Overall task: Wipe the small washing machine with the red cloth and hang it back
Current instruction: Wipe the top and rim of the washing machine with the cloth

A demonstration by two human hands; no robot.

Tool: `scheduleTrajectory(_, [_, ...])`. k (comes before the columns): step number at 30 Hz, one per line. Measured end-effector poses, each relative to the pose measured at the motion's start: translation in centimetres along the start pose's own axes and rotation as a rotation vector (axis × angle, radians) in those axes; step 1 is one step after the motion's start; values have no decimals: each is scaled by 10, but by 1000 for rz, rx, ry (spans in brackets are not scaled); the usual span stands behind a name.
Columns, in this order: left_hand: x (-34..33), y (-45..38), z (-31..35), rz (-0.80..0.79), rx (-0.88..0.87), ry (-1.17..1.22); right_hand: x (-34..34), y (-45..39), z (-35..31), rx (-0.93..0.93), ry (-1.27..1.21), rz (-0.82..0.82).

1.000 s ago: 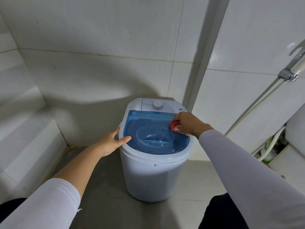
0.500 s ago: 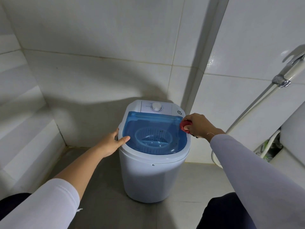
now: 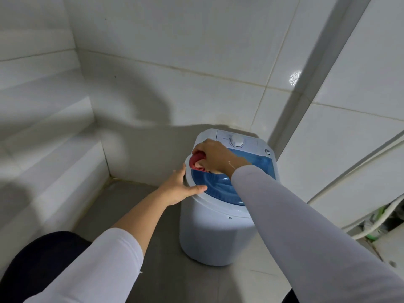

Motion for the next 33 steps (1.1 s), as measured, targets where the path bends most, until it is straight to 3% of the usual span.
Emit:
scheduleTrajectory(20, [-3, -6, -8, 10, 27, 8, -3, 15, 19, -67, 158, -80])
scheduleTrajectory(33, [1, -2, -1, 30, 34, -31, 11, 50, 53, -134, 146, -29])
Point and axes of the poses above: each hand's wrist, its own y-axis away from the middle knuckle, its own x-axis out of the back of the hand, z = x × y, the point moved 4 cm from there along -y, towards the middle knuckle, and after that the axes turned 6 degrees about -y, right-handed, at the moved point
